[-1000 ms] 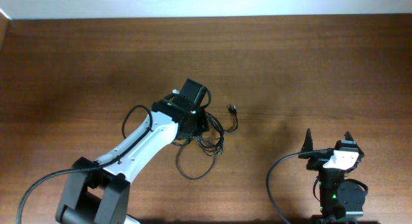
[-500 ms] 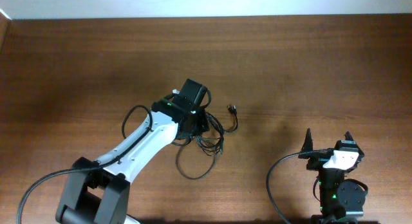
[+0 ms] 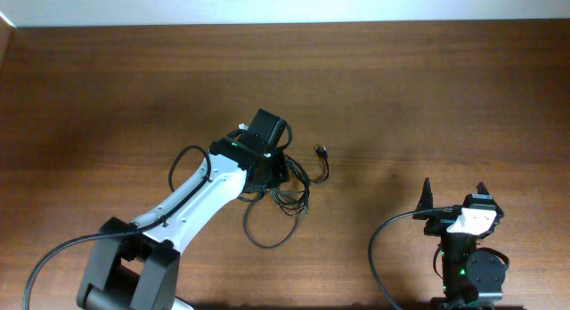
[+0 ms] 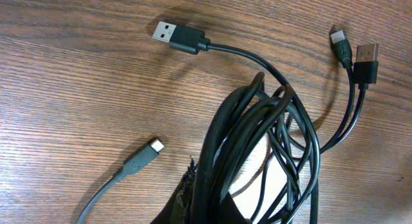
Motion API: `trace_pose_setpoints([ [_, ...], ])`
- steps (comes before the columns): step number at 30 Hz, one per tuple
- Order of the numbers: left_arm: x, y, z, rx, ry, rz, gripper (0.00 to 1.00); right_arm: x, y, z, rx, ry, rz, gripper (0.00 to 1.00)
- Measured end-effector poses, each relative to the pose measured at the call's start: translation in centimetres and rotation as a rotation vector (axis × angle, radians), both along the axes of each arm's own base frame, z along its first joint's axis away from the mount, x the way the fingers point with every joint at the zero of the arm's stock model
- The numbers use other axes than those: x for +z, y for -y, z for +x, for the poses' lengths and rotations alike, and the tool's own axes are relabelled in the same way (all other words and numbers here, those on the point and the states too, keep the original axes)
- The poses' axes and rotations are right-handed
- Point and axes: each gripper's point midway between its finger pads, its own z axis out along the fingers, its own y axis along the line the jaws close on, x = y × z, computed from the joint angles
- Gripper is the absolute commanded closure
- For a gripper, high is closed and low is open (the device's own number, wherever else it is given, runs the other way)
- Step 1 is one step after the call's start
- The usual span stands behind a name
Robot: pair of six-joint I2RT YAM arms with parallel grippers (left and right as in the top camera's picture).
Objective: Untangle cables
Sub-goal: 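Lift the grasped cable bundle with the left gripper and hold it up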
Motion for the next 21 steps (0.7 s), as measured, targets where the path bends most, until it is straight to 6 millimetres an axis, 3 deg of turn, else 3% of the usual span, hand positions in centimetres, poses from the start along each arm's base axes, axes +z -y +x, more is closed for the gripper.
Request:
trace_pose_setpoints([
  [8,0.0,0.4,-0.2,-0.008,-0.012,-0.024,1.00,0.0,0.0,0.0,0.000,0.000,0.000,0.02],
  [15,0.6,2.9,-0.9,-0.052,-0.053,-0.163,1.00,0.0,0.0,0.0,0.000,0.000,-0.001,0.01],
  [21,0.9,3.6,-1.3,-0.053,-0.079,-0.207,1.00,0.0,0.0,0.0,0.000,0.000,0.000,0.01],
])
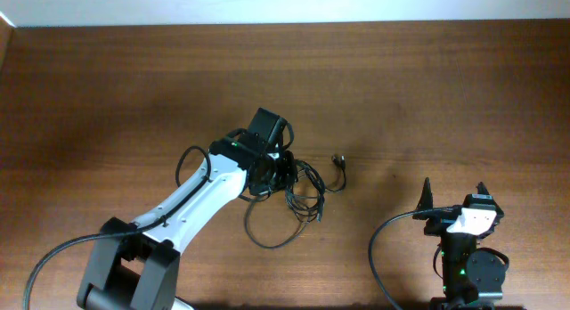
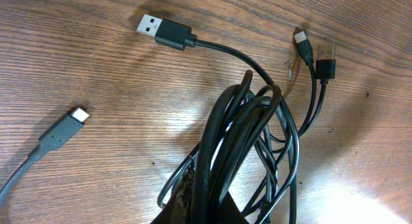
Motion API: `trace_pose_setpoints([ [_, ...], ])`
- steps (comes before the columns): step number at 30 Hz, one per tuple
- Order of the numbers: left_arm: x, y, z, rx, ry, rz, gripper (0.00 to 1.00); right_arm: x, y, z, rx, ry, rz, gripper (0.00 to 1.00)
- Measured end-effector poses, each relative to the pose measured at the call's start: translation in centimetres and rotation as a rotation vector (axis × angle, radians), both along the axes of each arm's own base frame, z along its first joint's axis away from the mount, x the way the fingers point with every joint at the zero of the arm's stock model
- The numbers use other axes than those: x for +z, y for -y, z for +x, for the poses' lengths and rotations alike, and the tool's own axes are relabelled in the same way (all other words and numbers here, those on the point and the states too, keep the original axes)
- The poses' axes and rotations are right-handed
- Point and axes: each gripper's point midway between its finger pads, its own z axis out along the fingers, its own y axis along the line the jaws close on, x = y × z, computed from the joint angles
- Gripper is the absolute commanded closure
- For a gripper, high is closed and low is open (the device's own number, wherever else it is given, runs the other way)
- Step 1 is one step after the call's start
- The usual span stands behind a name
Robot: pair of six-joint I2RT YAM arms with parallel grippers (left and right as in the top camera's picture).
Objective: Untangle cables
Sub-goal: 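Lift the grasped cable bundle with the left gripper and hold it up, then move the right gripper toward the cables held by the left gripper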
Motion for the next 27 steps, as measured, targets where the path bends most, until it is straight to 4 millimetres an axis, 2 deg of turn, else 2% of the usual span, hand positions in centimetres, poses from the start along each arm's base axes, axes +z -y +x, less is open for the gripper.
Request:
trace_pose_setpoints([
  [10,0.6,1.2,0.0,-0.020,-0.004,-0.071,1.00,0.0,0.0,0.0,0.000,0.000,0.000,0.01],
  [14,0.8,1.6,-0.3,-0.030,-0.015,-0.094,0.97,0.0,0.0,0.0,0.000,0.000,0.000,0.02],
  [20,0.9,1.8,-0.1,-0.032,-0.007,-0.104,1.00,0.0,0.0,0.0,0.000,0.000,0.000,0.01],
  [25,0.7,1.5,-0.6,-0.032,-0.030,-0.091,0.98,0.1,0.0,0.0,0.000,0.003,-0.001,0.02],
  [27,0.7,1.5,-0.6,-0.037,-0.026,-0.091,0.99,-0.2,-1.5,0.1,0.084,-0.002,0.055,0.01],
])
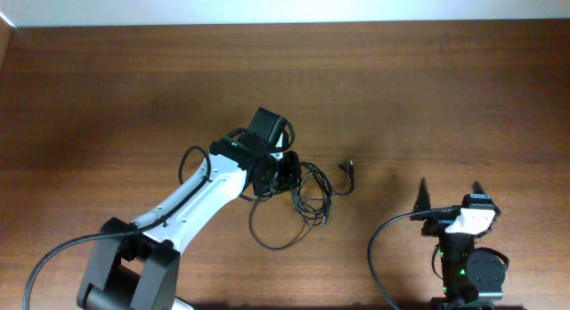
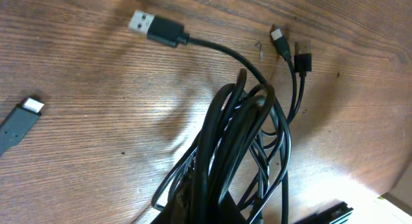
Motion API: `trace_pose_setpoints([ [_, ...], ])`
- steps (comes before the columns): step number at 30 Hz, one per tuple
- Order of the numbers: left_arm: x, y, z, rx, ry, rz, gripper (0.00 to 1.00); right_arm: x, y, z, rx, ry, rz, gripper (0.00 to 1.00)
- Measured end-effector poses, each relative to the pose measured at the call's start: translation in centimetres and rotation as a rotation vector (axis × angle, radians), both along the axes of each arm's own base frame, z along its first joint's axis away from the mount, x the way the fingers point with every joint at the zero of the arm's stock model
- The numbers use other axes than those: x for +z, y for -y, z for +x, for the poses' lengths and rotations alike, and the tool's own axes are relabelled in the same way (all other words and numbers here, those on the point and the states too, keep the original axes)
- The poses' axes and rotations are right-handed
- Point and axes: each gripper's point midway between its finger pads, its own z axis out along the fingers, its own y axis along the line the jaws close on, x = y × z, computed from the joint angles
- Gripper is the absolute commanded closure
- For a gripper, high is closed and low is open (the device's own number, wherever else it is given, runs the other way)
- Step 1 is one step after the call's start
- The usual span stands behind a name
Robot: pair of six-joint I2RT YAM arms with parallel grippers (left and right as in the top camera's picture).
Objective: Untangle cables
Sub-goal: 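Move the right gripper toward the cables held by the left gripper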
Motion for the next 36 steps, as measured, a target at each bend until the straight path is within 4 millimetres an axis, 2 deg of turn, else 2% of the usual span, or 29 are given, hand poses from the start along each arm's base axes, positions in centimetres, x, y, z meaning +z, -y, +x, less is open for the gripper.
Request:
trace_pose_setpoints([
  [4,0.2,0.3,0.6,-0.001,0.027,-0.014,1.00,0.6,-6.0,-0.8,0.330,-0.029,0.386,0.01],
  [5,0.3,0.3,0.6,-0.001,0.027,-0.014,1.00,0.7,-8.1,-1.7,0.445,-0.087,0.552,0.02],
  [7,0.2,0.3,0.5,-0.001,0.025,-0.013,1.00,0.8,-10.9,-3.4,0.605,-0.200,0.748,0.01],
  [9,0.2,0.3,0.5,-0.001,0.025,-0.013,1.00,0.7,-12.7,-4.9,0.715,-0.302,0.860,0.01],
  [11,0.2,0.3,0.5,-0.001,0.023,-0.013,1.00,0.7,-13.6,-5.9,0.768,-0.374,0.938,0.02],
  [18,0.5,0.9,-0.3,-0.056,0.004,-0.054,1.00,0.2,-13.9,-6.3,0.764,-0.444,0.999,0.02],
  [20,0.6,1.1,-0.6,-0.078,0.000,-0.067,1.00,-0.5,-13.4,-6.2,0.667,-0.522,1.031,0.02],
  [22,0.7,1.2,-0.8,-0.102,0.005,-0.073,1.00,-3.7,-11.8,-6.2,0.442,-0.673,1.044,0.01],
  [24,0.7,1.3,-0.9,-0.134,0.018,-0.075,1.00,-4.2,-10.5,-6.4,0.300,-0.748,1.008,0.01],
  [25,0.7,1.3,-1.0,-0.147,0.020,-0.074,1.00,-3.3,-9.8,-6.2,0.245,-0.765,0.976,0.01],
  [26,0.7,1.4,-1.1,-0.165,0.026,-0.079,1.00,-2.4,-9.4,-5.8,0.219,-0.768,0.957,0.01],
  [28,1.0,1.7,-1.3,-0.222,0.050,-0.099,1.00,-2.2,-9.1,-5.5,0.189,-0.801,0.944,0.01],
  [30,1.1,2.0,-1.5,-0.295,0.084,-0.114,1.00,-3.4,-9.1,-5.6,0.157,-0.868,0.945,0.01],
  [36,1.3,2.1,-1.5,-0.412,0.161,-0.113,1.00,-5.3,-9.5,-6.0,0.128,-0.992,0.968,0.01],
])
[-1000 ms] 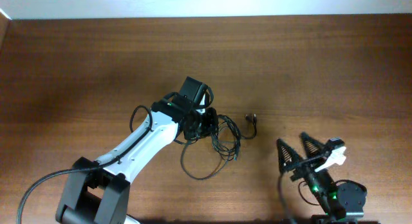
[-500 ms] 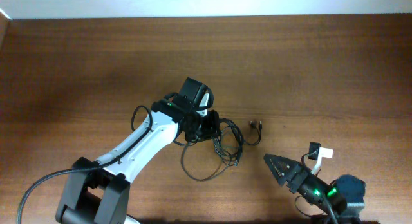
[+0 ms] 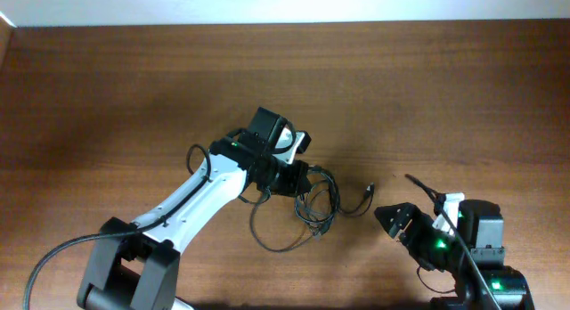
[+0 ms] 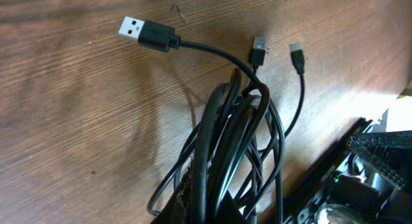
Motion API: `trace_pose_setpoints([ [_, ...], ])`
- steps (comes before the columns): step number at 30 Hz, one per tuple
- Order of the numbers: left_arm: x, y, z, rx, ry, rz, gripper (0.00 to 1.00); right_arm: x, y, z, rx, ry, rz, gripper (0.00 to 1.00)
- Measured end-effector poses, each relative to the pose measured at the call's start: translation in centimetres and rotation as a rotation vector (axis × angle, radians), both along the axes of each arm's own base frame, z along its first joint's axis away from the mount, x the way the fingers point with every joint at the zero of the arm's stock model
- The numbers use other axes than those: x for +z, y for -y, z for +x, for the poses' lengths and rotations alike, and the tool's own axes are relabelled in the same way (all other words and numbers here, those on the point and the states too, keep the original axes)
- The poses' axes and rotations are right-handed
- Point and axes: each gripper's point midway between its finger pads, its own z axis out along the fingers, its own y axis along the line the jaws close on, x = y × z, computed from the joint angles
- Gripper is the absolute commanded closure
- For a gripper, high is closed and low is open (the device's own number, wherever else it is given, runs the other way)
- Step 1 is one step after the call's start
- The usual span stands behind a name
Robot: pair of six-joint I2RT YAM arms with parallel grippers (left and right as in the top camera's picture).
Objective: Untangle cables
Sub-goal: 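Move the right gripper toward the cables held by the left gripper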
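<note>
A bundle of tangled black cables (image 3: pixel 307 199) hangs from my left gripper (image 3: pixel 287 178), which is shut on the thick part of it (image 4: pixel 222 153). In the left wrist view a USB-A plug (image 4: pixel 147 33) points up-left, and two smaller plugs (image 4: pixel 257 51) (image 4: pixel 297 56) fan out at the top. One loose end with a plug (image 3: pixel 367 196) lies on the brown table (image 3: pixel 134 87) right of the bundle. A loop of cable (image 3: pixel 267 234) trails toward the front. My right gripper (image 3: pixel 396 221) has turned toward the bundle, short of it; its fingers are too dark to read.
The right arm's base (image 3: pixel 485 256) with green lights sits at the front right, and its own cable (image 3: pixel 423 187) sticks up beside it. The left arm (image 3: pixel 178 208) crosses the front left. A pale wall runs along the table's far edge.
My left gripper has carried the bundle further right, so the loose plug lies nearer the right arm. The right arm, parked upright before, now leans left toward the bundle.
My left gripper stayed shut on the cable bundle at every moment. It stood near the table's middle first, then a little further right each time, with the loose ends following. The right arm stayed parked until now, when it reaches toward the bundle.
</note>
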Motion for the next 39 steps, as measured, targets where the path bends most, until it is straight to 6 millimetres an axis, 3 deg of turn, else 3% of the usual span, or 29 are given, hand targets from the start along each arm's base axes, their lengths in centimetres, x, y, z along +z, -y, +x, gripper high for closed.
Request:
trace_pose_setpoints([
  [20,-0.1,-0.2,1.5,-0.012,0.094,0.029,1.00,-4.1,-1.3,-0.7,0.011,-0.311,0.101,0.00],
  [22,0.5,0.5,1.6,-0.027,0.105,-0.021,1.00,-3.6,-1.9,0.2,0.032,-0.276,0.141,0.07],
  [26,1.9,2.0,1.7,-0.074,0.128,-0.120,1.00,-0.4,-3.6,2.9,0.128,-0.087,0.246,0.28],
  [28,2.1,2.2,1.7,-0.092,0.146,-0.132,1.00,1.1,-4.2,3.7,0.173,-0.006,0.278,0.30],
  [32,2.6,2.7,1.7,-0.117,0.160,-0.168,1.00,2.0,-4.7,3.8,0.215,0.036,0.308,0.33],
  [37,4.7,4.5,1.3,-0.179,0.178,-0.308,1.00,3.6,-4.7,5.4,0.241,0.165,0.297,0.34],
  [39,6.1,5.3,0.8,-0.225,0.179,-0.397,1.00,3.5,-4.5,5.7,0.226,0.172,0.278,0.47],
])
